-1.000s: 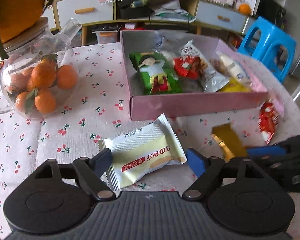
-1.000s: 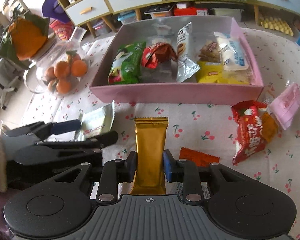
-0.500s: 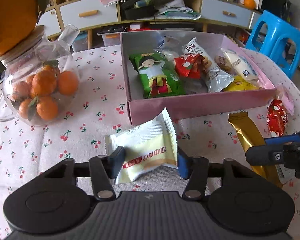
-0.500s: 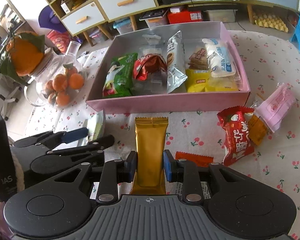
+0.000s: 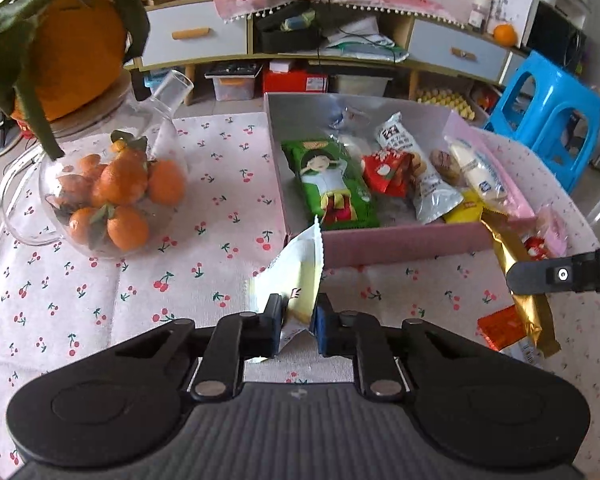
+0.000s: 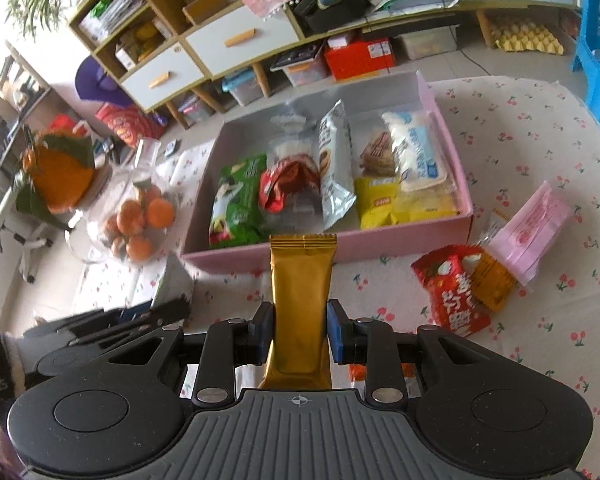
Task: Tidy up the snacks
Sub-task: 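Lower both held packets into the pink box and open both tools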
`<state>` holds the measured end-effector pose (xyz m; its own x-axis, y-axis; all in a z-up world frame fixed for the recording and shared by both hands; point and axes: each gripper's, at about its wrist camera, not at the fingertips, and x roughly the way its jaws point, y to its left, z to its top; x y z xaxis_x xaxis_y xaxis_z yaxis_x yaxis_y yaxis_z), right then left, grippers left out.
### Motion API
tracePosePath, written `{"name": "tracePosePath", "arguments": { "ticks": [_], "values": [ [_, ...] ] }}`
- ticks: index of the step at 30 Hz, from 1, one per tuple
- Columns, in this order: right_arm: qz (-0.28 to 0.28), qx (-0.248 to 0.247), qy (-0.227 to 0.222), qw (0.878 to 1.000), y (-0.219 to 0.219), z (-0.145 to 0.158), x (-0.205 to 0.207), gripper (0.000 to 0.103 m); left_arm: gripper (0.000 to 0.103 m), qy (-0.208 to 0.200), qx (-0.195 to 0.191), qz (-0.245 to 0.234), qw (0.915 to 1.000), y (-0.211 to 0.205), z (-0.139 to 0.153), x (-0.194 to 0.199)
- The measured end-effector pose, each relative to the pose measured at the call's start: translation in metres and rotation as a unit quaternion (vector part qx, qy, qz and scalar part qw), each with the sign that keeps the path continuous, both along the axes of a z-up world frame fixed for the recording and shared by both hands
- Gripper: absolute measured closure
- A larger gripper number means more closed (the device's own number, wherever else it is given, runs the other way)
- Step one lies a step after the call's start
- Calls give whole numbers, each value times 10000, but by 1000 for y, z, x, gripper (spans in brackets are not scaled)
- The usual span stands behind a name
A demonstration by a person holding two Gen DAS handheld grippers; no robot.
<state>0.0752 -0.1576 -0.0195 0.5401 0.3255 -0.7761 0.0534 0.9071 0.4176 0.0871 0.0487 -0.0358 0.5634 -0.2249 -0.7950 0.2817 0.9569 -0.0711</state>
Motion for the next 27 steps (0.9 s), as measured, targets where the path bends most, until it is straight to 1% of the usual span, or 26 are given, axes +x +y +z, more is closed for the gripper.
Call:
{"name": "tracePosePath", "arguments": {
  "ticks": [5,9,10,13,15,17,21,27],
  "values": [
    [-189,121,-90,9997,-13,7,2,76,90,-39,-310,75,9995,4,14,-3],
    [-331,111,-163,9993,-25,11,10,76,90,-214,-521,91,9984,1,31,-4],
    [-372,116,-194,9991,-28,13,13,76,90,-275,-520,58,9983,-1,35,-2],
    [-459,263,-258,9983,-39,16,25,76,90,-413,-389,-12,9984,-14,41,9],
    [-524,317,-283,9977,-45,16,35,76,89,-438,-345,52,9984,-22,42,22],
    [-582,310,-288,9974,-48,15,45,76,89,-481,-265,66,9985,-31,42,35],
    [-631,361,-269,9970,-52,9,63,76,89,-594,84,1,9982,-52,42,58],
    [-736,310,-202,9966,-61,-3,90,76,89,-599,289,-1,9978,-62,36,83]
  ]
}}
